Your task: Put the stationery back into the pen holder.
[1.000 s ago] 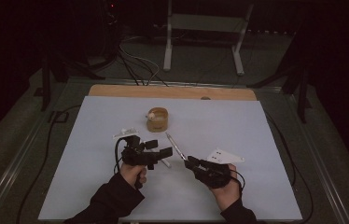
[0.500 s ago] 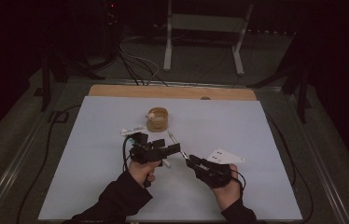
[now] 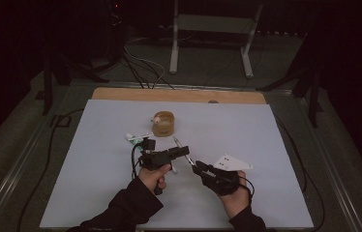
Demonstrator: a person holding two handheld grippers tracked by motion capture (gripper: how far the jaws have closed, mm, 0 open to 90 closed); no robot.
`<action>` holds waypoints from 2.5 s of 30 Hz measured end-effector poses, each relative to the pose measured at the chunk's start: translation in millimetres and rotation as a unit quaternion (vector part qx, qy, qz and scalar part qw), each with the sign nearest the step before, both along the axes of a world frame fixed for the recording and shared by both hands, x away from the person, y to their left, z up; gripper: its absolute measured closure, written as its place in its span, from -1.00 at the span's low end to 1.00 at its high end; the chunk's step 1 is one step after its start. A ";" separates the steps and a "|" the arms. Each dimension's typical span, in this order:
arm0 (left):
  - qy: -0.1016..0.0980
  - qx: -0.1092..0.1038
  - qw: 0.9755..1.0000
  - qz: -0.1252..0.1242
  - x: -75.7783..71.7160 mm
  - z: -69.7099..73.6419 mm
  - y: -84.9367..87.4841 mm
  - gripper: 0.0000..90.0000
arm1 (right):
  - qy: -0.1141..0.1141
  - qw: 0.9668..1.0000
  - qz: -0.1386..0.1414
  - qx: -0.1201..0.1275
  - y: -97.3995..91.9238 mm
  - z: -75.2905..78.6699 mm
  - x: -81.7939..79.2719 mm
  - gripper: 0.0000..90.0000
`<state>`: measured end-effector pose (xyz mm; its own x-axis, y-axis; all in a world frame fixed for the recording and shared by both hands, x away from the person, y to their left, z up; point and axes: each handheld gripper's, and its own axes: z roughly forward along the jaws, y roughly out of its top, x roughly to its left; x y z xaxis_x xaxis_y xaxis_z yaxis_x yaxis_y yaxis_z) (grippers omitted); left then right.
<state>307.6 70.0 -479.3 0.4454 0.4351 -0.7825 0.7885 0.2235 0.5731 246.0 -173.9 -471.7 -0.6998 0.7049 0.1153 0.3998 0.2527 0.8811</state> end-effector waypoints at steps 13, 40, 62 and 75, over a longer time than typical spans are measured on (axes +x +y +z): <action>0.011 -0.028 0.999 0.016 -0.1 -7.2 1.8 0.68 | -0.002 1.000 0.003 0.001 0.5 0.8 -0.6 0.68; -0.148 0.041 0.988 -0.021 -1.2 25.0 12.2 0.79 | 0.028 0.998 0.006 0.057 -14.3 2.1 6.4 -0.66; -0.201 0.090 0.975 -0.005 31.3 53.0 31.5 0.79 | 0.025 0.998 0.018 0.052 -30.1 -0.5 7.2 -0.97; -0.229 0.104 0.968 0.018 56.5 69.6 52.2 0.79 | 0.031 0.997 0.020 0.075 -34.5 -1.3 10.1 -0.97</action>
